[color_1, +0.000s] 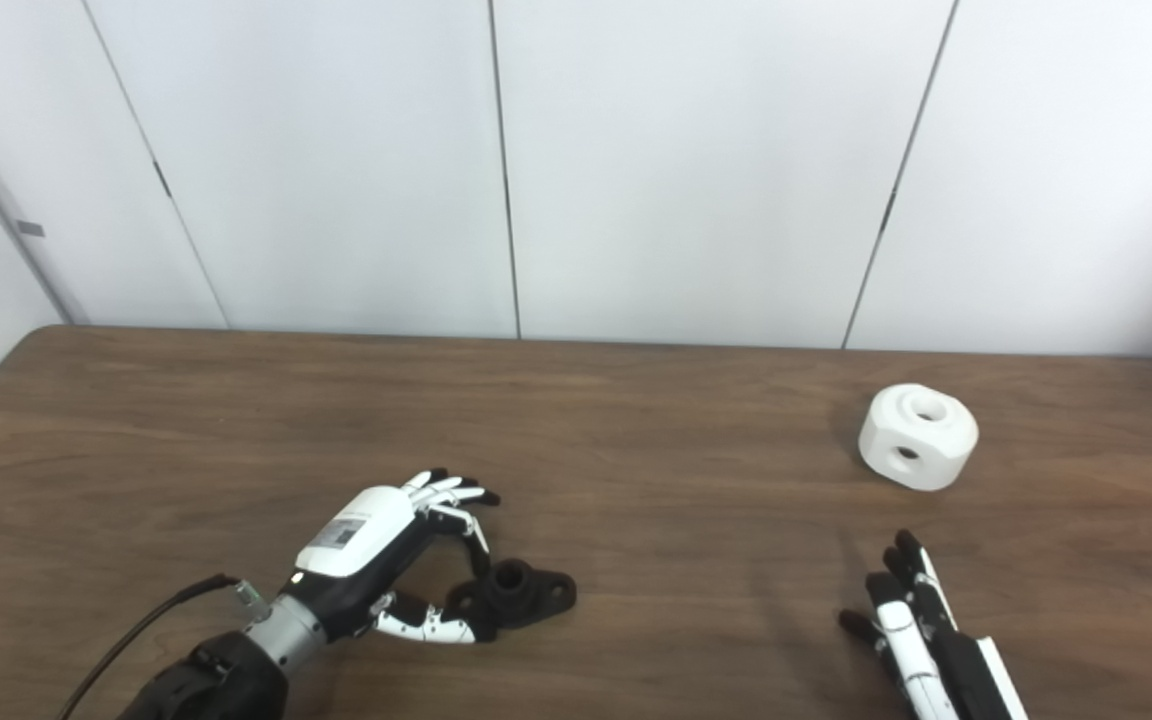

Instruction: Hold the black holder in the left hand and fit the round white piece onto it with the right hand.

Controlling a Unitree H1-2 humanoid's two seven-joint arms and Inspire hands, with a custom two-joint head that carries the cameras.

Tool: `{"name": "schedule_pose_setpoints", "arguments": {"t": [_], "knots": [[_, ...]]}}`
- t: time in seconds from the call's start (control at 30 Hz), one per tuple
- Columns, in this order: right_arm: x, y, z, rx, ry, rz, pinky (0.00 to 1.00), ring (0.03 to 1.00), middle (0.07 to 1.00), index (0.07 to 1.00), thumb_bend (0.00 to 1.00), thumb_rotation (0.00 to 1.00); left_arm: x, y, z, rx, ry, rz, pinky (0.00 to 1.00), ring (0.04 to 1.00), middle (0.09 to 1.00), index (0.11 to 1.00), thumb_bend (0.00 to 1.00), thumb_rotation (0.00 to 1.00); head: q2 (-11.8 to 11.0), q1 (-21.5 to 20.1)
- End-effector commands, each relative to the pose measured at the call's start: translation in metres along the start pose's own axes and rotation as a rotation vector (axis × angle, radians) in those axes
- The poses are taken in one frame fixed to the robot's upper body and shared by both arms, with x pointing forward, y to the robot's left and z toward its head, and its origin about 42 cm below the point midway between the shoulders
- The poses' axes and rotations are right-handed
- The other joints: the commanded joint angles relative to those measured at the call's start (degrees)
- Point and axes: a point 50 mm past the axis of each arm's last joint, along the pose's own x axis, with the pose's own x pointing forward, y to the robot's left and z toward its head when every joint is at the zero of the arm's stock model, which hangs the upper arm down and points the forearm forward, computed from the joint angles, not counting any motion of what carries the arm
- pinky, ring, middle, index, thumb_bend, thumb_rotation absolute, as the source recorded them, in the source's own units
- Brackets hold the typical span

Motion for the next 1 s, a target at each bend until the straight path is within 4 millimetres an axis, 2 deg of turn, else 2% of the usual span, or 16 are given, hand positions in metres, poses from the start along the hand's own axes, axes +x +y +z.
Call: {"name": "schedule_pose_setpoints", "arguments": {"t": [0.0, 0.2, 0.37, 0.57, 0.63, 0.67, 0.77, 0.83, 0.9, 0.97], "knots": [[-0.004, 0.013, 0.002, 0.043, -0.016, 0.015, 0.81, 0.964, 1.0, 0.989, 0.51, 0.81, -0.001, -0.005, 0.007, -0.001, -0.051, -0.023, 1.0, 0.938, 0.868, 0.48, 0.52, 0.05, 0.06, -0.29], [-0.005, 0.015, 0.001, 0.053, -0.013, 0.019, 0.82, 0.969, 1.0, 0.995, 0.5, 0.81, -0.004, -0.007, 0.009, 0.013, -0.074, -0.03, 1.0, 0.943, 0.874, 0.48, 0.52, 0.05, 0.3, -1.66], [-0.004, 0.018, 0.001, 0.061, -0.009, 0.016, 0.84, 0.976, 1.0, 0.998, 0.51, 0.8, -0.005, 0.0, 0.01, 0.041, -0.052, -0.061, 1.0, 0.968, 0.887, 0.481, 0.52, 0.05, 0.04, -2.54], [-0.003, 0.02, -0.001, 0.069, -0.01, 0.029, 0.85, 0.971, 0.994, 0.99, 0.51, 0.8, -0.006, -0.003, 0.007, 0.045, -0.054, -0.079, 1.0, 0.993, 0.895, 0.481, 0.52, 0.05, -1.72, -4.81], [-0.001, 0.018, -0.001, 0.083, -0.049, 0.032, 0.81, 0.952, 0.987, 0.985, 0.52, 0.78, -0.006, -0.005, 0.006, 0.05, -0.052, -0.084, 1.0, 0.997, 0.898, 0.481, 0.52, 0.05, -3.17, -6.51], [-0.001, 0.016, 0.002, 0.087, -0.084, 0.016, 0.75, 0.929, 0.979, 0.978, 0.54, 0.76, -0.007, -0.006, 0.005, 0.048, -0.055, -0.083, 1.0, 0.997, 0.897, 0.481, 0.52, 0.05, -3.41, -7.0], [0.001, 0.004, 0.025, 0.025, -0.225, -0.09, 0.59, 0.803, 0.916, 0.912, 0.69, 0.69, -0.01, -0.006, -0.001, 0.05, -0.063, -0.074, 1.0, 0.987, 0.887, 0.481, 0.52, 0.05, -4.21, -11.0], [0.005, -0.009, 0.045, -0.062, -0.3, -0.176, 0.55, 0.785, 0.886, 0.887, 0.74, 0.68, -0.012, -0.004, -0.007, 0.053, -0.065, -0.079, 1.0, 0.986, 0.889, 0.481, 0.52, 0.05, -5.05, -15.08], [0.01, -0.023, 0.066, -0.158, -0.356, -0.264, 0.56, 0.785, 0.876, 0.896, 0.7, 0.69, -0.013, -0.001, -0.012, 0.056, -0.069, -0.088, 1.0, 0.988, 0.893, 0.481, 0.52, 0.05, -5.58, -18.21], [0.019, -0.042, 0.087, -0.256, -0.406, -0.349, 0.55, 0.794, 0.889, 0.901, 0.72, 0.69, -0.013, 0.001, -0.017, 0.06, -0.073, -0.1, 1.0, 0.997, 0.905, 0.481, 0.52, 0.05, -5.97, -21.05]]}}
